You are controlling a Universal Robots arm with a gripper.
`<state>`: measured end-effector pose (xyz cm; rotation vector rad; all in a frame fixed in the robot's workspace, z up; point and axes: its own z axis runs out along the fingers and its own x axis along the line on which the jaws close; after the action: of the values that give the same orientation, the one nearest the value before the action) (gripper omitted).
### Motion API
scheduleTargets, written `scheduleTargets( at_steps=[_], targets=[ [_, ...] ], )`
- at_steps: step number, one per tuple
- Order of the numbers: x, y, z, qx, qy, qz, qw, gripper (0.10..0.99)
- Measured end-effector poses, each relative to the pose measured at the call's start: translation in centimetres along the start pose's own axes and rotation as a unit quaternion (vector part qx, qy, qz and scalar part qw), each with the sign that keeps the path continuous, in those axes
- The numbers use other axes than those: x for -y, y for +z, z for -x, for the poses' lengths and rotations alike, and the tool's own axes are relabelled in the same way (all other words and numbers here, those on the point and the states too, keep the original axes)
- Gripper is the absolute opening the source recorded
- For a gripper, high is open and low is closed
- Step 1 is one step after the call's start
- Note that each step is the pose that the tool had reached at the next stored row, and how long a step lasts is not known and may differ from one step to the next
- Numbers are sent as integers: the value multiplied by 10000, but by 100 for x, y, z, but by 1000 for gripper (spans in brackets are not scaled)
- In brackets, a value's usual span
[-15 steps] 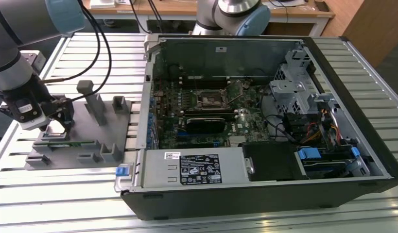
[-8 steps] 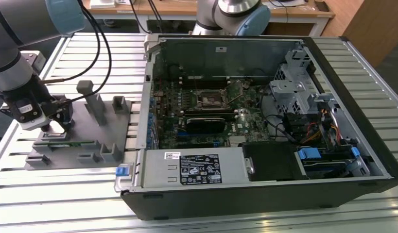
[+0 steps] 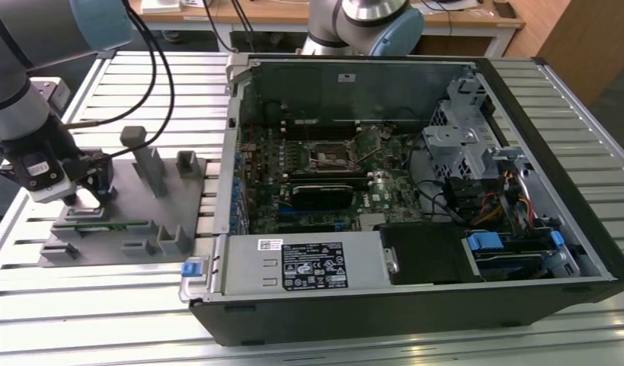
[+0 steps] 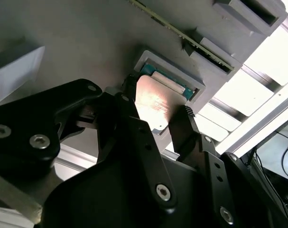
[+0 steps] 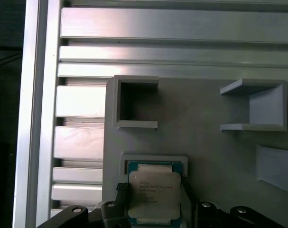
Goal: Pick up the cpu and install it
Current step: 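Pick up the cpu and move it towards the insertion slot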
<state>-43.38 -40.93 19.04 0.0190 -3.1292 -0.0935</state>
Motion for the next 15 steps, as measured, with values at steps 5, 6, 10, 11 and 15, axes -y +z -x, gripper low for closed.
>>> scheduleTargets(
  at_steps=[5,6,10,11,15],
  targets=[
    [-3,-51,-1,0,0,0,10000,525],
    [-4,-58,0,0,0,0,10000,525],
    [-5,-92,-1,0,0,0,10000,525],
    [-6,-108,-1,0,0,0,10000,525],
    [-8,-121,-1,1,0,18,10000,525]
  ],
)
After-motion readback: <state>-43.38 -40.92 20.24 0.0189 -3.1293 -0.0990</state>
